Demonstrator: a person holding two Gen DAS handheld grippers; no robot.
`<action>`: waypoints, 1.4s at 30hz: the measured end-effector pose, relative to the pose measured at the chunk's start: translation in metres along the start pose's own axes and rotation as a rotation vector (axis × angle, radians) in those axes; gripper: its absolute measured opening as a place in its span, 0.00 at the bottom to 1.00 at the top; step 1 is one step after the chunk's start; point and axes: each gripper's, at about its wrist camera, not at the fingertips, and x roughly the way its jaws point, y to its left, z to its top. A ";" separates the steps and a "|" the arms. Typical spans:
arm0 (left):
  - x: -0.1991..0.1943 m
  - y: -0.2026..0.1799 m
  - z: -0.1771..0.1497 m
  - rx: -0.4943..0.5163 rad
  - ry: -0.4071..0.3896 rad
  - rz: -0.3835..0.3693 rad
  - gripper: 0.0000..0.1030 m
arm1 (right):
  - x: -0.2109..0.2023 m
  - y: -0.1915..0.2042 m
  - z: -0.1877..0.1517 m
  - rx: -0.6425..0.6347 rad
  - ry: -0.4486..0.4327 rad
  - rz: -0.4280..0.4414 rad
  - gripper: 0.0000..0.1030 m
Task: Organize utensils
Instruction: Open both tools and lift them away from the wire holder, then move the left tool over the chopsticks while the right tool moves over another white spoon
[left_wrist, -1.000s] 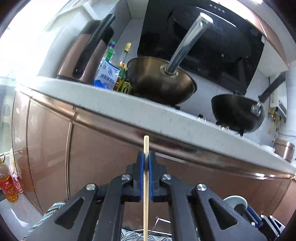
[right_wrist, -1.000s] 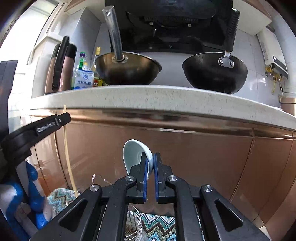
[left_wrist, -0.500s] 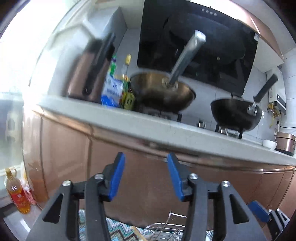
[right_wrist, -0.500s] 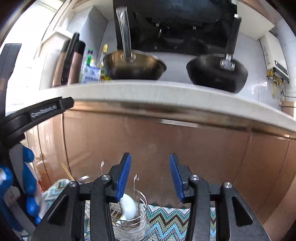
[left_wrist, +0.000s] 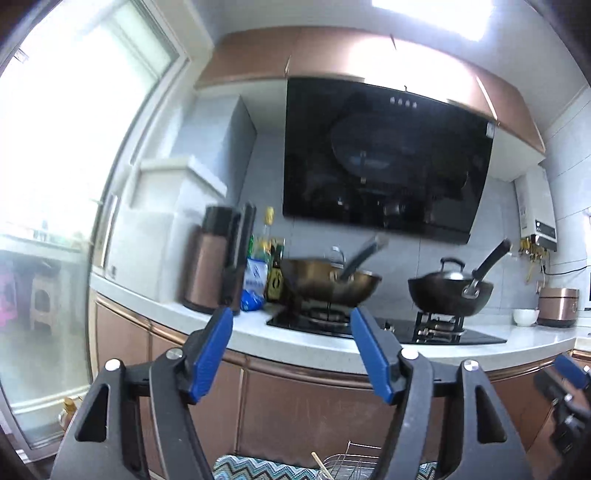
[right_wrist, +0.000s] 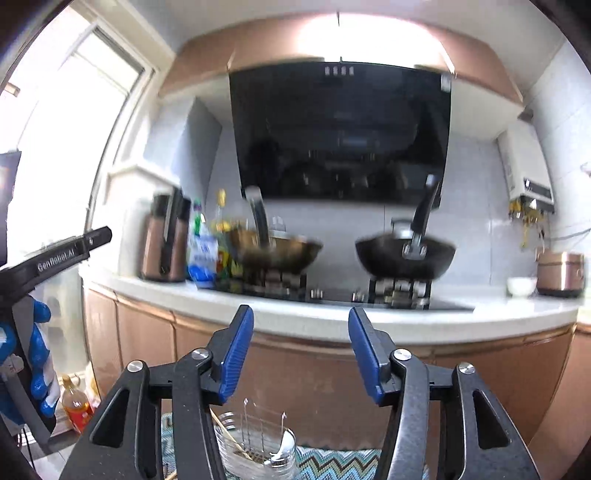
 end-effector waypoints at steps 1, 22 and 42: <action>-0.009 0.003 0.006 0.001 -0.004 -0.001 0.66 | -0.013 -0.001 0.009 0.003 -0.015 0.005 0.53; -0.053 0.024 -0.035 0.087 0.335 -0.011 0.67 | -0.076 -0.044 -0.025 0.084 0.186 -0.009 0.59; 0.039 0.008 -0.228 0.082 0.983 -0.171 0.65 | 0.017 -0.087 -0.210 0.233 0.748 0.198 0.28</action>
